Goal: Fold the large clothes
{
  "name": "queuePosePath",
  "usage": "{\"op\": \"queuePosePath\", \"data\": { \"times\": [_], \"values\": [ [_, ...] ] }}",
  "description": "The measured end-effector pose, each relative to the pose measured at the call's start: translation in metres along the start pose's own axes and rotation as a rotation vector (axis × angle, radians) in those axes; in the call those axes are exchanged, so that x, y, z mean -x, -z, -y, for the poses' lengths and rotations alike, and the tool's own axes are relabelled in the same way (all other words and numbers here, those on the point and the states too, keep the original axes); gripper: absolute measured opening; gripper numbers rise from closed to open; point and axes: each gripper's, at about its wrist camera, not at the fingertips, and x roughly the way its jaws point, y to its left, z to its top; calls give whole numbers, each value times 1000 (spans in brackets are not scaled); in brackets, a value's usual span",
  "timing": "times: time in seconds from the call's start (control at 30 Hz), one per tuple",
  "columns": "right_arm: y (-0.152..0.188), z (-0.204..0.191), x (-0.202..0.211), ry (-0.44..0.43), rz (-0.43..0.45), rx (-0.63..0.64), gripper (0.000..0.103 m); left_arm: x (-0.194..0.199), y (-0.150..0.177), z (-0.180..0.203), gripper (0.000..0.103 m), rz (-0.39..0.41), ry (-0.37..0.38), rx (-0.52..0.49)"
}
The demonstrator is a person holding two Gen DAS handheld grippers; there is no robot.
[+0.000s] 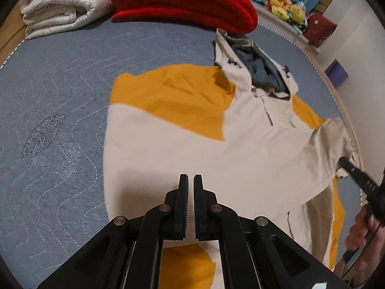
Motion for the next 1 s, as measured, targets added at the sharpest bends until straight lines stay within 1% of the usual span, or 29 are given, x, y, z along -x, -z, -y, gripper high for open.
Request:
{"op": "queuePosePath", "data": {
  "times": [0.17,0.27,0.37,0.43,0.53,0.57,0.63,0.7,0.77,0.83,0.9,1.0],
  "values": [
    [-14,27,3,55,25,-46,13,-10,4,-5,3,-42,-4,8],
    [-16,50,1,67,13,-101,13,-21,8,-5,3,-88,13,11],
    [-16,76,-5,85,-11,-203,15,-29,12,-3,3,-116,22,7],
    [-17,95,-4,108,-1,-270,15,-27,12,-2,3,-110,36,17],
    [-19,115,0,126,22,-330,15,-20,9,-3,4,-84,98,49],
    [-21,120,1,125,24,-347,15,-16,8,-4,5,-70,111,58],
    [-20,133,2,120,29,-406,15,-12,6,-5,7,-54,108,61],
    [-14,143,-4,96,3,-464,16,-8,4,-7,8,-35,103,71],
    [-6,150,-14,45,-46,-528,18,-6,2,-9,8,-25,108,85],
    [7,154,-32,-10,-128,-591,18,-6,1,-9,9,-21,104,87],
    [17,154,-45,-37,-183,-617,18,-7,1,-7,9,-23,99,76],
    [30,153,-57,12,-243,-629,18,-9,1,-3,9,-25,91,62]
  ]
}}
